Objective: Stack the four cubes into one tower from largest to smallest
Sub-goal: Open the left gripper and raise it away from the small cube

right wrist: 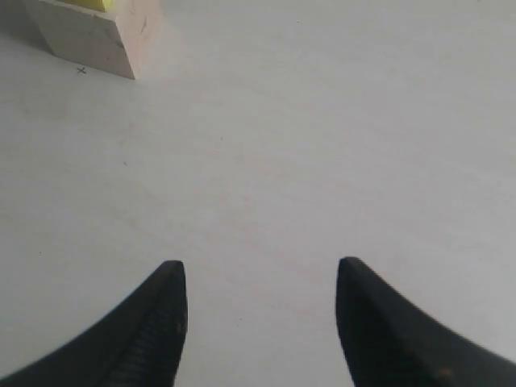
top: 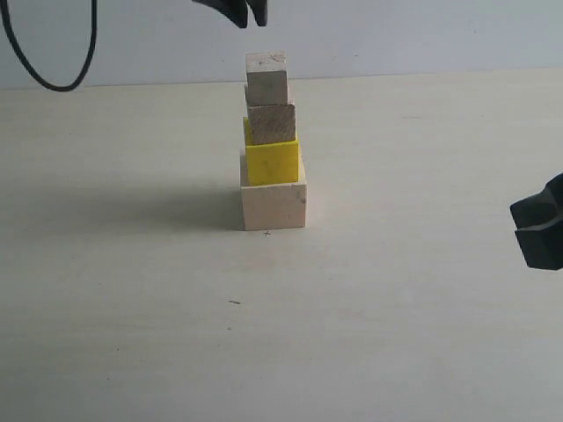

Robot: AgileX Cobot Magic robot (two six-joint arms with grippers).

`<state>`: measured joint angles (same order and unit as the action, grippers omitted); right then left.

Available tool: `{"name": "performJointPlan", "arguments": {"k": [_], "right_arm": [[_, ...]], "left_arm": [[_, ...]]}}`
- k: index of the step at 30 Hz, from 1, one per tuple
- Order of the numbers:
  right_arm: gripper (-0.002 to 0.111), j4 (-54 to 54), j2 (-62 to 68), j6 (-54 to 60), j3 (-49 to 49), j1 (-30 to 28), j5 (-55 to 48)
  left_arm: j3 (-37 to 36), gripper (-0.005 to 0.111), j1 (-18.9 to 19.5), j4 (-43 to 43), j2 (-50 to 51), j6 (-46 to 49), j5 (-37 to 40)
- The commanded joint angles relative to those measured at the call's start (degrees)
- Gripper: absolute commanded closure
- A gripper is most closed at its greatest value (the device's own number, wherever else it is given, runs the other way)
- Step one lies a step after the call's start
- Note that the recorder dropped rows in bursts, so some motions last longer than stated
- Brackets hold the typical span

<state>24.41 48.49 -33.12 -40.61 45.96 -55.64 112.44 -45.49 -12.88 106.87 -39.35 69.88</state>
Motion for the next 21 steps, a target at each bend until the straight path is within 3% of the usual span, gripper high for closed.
{"name": "performJointPlan", "arguments": {"k": [1,6,9,14,21], "right_arm": [[0.055,-0.2,-0.5,0.2,0.2,0.1,2.8],[0.056,-0.5,-0.5,0.2,0.2,0.1,6.1],[0.063,-0.6,-0.2,0.2,0.2,0.1,6.8],[0.108,0.3,1.3,0.2,0.2,0.1,10.2],[0.108,12.4,6.8,-16.9,0.1,0.1,14.8]], "left_arm": [[-0.2,0.106,-0.3,-0.1,-2.6,4.7,0.1],[-0.3,0.107,-0.3,-1.5,-3.3,8.4,0.1],[-1.2,0.107,-0.3,-1.5,-3.5,10.5,0.1],[-7.5,0.107,2.2,-2.1,-5.0,12.7,0.1],[-14.7,0.107,10.6,0.7,-8.3,20.5,0.1]]}}
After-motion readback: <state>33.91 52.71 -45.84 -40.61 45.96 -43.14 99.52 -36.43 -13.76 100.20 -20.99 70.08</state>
